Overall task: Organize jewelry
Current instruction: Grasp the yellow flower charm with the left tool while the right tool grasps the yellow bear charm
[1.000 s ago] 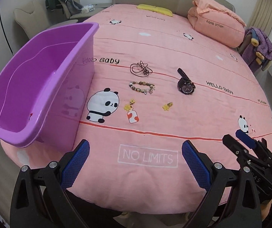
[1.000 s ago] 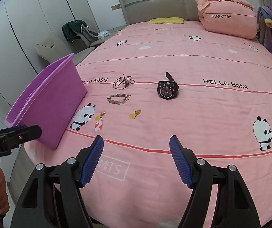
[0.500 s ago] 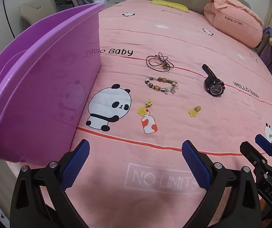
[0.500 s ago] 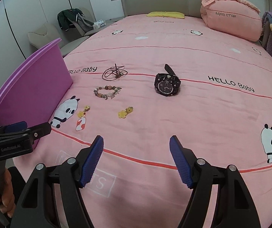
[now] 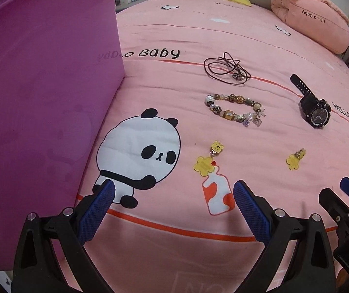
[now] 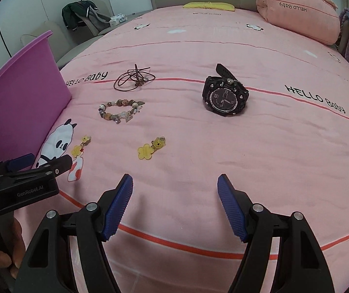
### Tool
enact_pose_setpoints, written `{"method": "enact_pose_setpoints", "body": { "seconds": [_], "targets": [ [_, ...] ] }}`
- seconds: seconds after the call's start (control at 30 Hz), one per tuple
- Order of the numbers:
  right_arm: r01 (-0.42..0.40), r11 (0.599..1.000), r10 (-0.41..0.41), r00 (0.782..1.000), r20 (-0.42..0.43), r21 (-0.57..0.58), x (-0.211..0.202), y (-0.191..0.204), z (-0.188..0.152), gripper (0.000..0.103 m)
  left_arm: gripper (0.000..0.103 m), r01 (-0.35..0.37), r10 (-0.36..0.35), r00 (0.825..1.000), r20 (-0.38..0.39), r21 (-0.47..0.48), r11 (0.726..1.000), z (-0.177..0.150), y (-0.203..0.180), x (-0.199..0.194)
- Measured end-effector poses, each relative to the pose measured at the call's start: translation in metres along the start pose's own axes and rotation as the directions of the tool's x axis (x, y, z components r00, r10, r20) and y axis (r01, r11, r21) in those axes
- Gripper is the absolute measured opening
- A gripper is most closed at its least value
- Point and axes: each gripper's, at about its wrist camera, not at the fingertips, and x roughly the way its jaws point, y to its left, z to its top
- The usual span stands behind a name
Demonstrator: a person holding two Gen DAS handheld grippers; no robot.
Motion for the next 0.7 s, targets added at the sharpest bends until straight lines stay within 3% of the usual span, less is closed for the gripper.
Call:
{"method": "enact_pose_setpoints", "body": {
  "seconds": [0.4, 0.7],
  "targets": [
    [0.011, 1.000, -0.011, 1.000, 0.003, -0.018, 0.030, 0.014, 0.019, 0.069, 0.096, 0.007, -0.007, 1.000, -0.015, -0.012, 1.000, 0.005, 0.006, 0.031],
    [0.069, 0.996, -0.069, 0.998, -0.012, -0.052, 0.048, 0.018, 0.021, 0.069, 0.096, 0.019, -0.019, 1.000, -0.004, -0.016, 1.000, 0.010, 0.003, 0.041]
  ]
}}
